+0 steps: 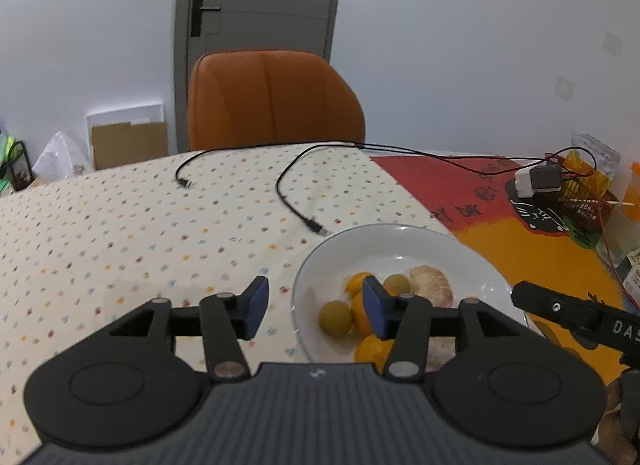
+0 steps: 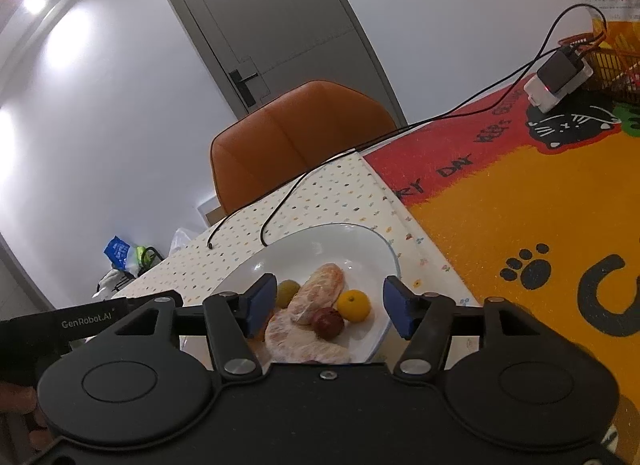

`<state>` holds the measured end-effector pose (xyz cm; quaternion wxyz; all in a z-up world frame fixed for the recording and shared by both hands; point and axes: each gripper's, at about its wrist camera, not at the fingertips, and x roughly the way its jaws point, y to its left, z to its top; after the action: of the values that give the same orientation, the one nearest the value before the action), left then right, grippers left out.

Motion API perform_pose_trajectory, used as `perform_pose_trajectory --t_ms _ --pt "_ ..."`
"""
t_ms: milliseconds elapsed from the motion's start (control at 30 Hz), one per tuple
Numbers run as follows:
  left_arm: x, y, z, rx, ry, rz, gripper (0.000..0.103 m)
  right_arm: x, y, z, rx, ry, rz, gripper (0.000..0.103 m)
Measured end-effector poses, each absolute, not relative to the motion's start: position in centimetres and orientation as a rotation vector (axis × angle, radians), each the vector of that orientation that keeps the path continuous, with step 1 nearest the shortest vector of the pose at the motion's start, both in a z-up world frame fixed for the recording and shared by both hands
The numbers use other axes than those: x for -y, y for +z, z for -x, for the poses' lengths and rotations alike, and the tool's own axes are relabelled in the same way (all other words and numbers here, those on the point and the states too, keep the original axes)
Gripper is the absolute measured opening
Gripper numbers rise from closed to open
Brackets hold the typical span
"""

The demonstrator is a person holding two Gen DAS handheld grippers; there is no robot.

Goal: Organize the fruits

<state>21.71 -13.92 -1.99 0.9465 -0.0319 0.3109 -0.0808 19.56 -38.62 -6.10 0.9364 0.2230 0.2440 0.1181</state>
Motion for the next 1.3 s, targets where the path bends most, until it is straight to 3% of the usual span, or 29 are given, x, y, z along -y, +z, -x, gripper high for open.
perform_pose_trajectory --t_ms 167,600,1300 --pt "12.9 -1.5 -20.4 -0.621 -0.135 0.048 0.075 37.6 -5.7 -18.8 -0.500 0.254 -0.439 0.067" --pt "10.2 -0.5 -16.5 -0.597 -0.077 0.036 0.092 35.8 -4.3 -16.2 -0.486 0.273 -0.427 0.100" --pt "5.9 1.9 -10.5 -0.549 -0.024 0.075 0.098 32.9 -1.2 -12.3 -0.487 0.322 -0.355 0.103"
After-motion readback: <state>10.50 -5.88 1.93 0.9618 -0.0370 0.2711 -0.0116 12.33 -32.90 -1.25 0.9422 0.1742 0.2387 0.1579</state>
